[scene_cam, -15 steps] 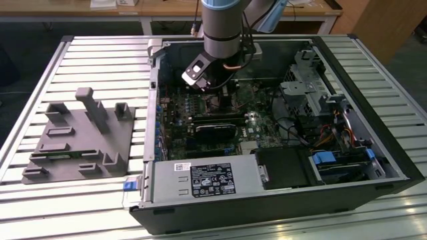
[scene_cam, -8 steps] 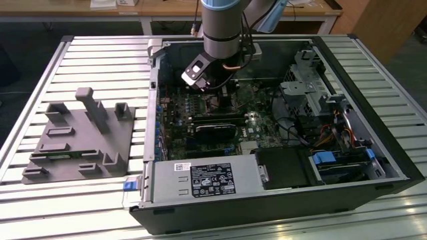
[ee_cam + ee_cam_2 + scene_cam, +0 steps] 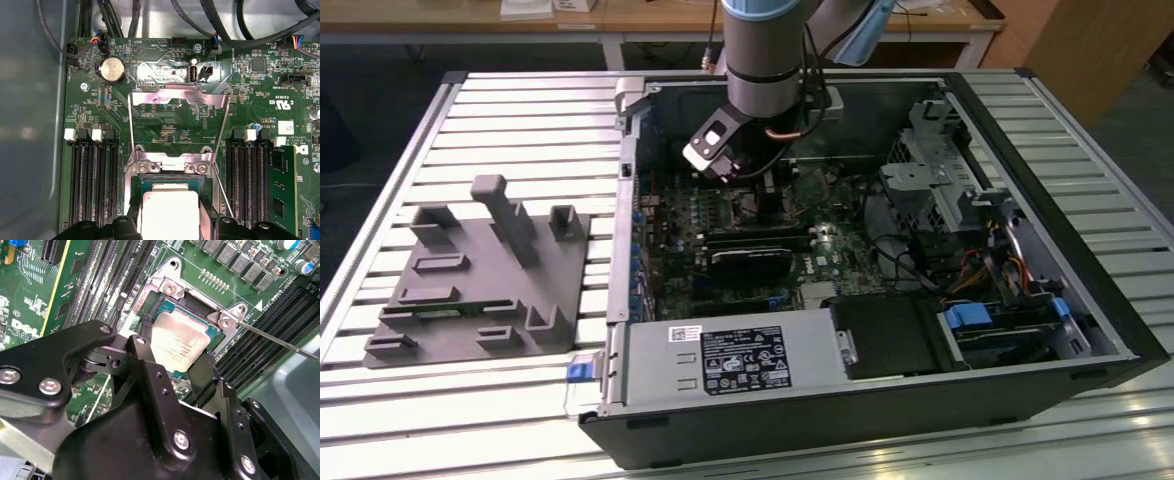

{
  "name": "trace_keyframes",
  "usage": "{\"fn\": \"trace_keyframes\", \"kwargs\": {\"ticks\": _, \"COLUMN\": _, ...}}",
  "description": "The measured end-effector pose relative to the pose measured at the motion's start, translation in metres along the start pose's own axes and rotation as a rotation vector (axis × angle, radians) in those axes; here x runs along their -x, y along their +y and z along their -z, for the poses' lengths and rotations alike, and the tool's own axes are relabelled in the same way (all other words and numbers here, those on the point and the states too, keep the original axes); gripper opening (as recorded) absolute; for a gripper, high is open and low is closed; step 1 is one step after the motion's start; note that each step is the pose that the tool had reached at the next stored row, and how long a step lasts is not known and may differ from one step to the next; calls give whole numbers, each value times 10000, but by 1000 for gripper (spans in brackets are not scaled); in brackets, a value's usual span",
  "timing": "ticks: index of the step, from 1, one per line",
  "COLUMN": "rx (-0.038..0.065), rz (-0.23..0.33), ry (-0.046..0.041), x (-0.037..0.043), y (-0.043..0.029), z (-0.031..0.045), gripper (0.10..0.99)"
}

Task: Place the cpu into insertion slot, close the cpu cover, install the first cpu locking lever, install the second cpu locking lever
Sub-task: 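Place the cpu into insertion slot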

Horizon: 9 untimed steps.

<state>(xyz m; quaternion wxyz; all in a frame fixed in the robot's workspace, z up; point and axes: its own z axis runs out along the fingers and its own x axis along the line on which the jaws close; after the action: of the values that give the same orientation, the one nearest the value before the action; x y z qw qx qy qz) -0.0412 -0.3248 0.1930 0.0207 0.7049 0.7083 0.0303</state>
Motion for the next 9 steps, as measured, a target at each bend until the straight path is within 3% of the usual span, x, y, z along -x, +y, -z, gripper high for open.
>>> {"fn": "trace_keyframes", "kwargs": {"ticks": 9, "rx": 1, "rz": -203, "ry": -17, "x": 0, "y": 1, "z": 16, "gripper": 541}}
